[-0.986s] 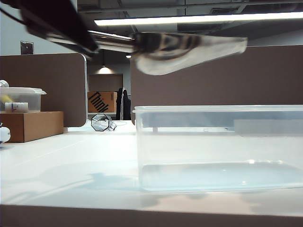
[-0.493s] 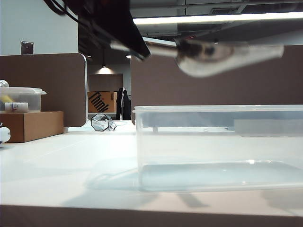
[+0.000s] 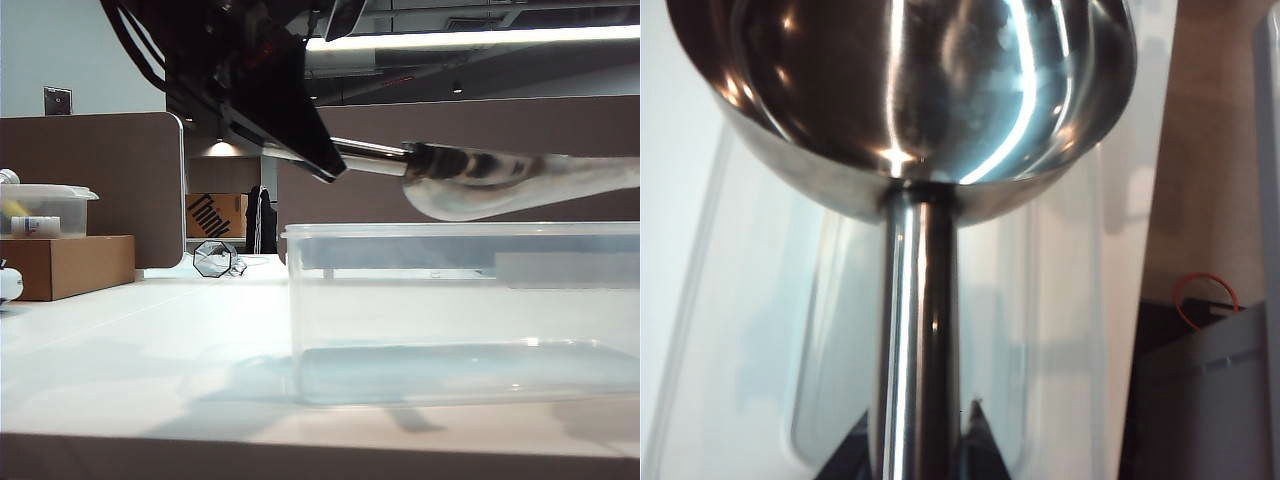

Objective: Pick up the metal ice scoop from the table and place it inside the transparent plastic box.

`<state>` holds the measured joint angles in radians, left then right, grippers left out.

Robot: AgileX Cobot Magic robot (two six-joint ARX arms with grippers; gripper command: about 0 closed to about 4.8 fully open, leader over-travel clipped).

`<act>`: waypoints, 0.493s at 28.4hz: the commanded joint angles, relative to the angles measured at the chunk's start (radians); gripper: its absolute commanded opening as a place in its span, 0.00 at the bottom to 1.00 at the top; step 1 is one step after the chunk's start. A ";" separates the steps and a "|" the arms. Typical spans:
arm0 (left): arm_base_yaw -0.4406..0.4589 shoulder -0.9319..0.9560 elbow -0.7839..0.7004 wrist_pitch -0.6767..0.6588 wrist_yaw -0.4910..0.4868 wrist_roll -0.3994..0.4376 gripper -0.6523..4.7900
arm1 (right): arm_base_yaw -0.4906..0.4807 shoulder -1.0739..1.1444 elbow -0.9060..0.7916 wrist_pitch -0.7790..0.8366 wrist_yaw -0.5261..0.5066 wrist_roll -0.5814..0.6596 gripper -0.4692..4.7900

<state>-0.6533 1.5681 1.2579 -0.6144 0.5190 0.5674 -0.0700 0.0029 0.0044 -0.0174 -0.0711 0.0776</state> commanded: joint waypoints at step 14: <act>-0.015 0.063 0.009 -0.014 -0.003 -0.026 0.52 | 0.000 0.000 0.001 0.014 0.002 -0.003 0.09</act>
<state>-0.6670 1.6363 1.2625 -0.6376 0.5056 0.5453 -0.0700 0.0029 0.0044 -0.0174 -0.0711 0.0776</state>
